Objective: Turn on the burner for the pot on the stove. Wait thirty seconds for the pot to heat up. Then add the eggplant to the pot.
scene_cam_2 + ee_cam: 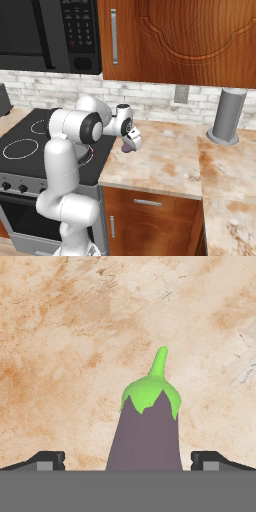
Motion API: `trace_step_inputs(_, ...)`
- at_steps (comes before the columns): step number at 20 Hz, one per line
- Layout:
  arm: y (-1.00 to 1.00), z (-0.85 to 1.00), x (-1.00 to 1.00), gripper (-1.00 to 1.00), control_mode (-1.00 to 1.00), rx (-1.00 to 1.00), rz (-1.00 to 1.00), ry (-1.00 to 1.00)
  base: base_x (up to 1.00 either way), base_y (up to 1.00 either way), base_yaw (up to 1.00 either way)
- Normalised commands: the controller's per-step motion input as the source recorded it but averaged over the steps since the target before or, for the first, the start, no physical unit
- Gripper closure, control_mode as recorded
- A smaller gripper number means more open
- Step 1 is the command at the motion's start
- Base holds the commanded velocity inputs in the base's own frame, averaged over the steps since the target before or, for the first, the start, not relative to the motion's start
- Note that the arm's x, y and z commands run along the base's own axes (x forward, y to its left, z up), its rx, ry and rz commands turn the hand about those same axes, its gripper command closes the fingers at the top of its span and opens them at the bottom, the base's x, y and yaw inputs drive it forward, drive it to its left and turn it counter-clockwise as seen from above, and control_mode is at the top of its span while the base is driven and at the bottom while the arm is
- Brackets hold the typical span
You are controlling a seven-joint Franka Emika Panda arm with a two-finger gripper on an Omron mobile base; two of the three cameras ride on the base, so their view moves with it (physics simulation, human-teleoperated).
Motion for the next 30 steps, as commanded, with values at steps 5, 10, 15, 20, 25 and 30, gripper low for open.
trace_step_inputs(5, 0.0, 0.0, 0.0, -1.0, -1.0, 0.0, 0.0, 0.0, 0.0, 0.0, 0.0)
trace_step_inputs(10, 0.0, 0.0, 0.0, -1.0, -1.0, 0.0, 0.0, 0.0, 0.0, 0.0, 0.0)
trace_step_inputs(15, 0.0, 0.0, 0.0, -1.0, -1.0, 0.0, 0.0, 0.0, 0.0, 0.0, 0.0)
trace_step_inputs(20, 0.0, 0.0, 0.0, -1.0, -1.0, 0.0, 0.0, 0.0, 0.0, 0.0, 0.0)
trace_step_inputs(25, 0.0, 0.0, 0.0, -1.0, -1.0, 0.0, 0.0, 0.0, 0.0, 0.0, 0.0)
trace_step_inputs(30, 0.0, 0.0, 0.0, -1.0, -1.0, 0.0, 0.0, 0.0, 0.0, 0.0, 0.0)
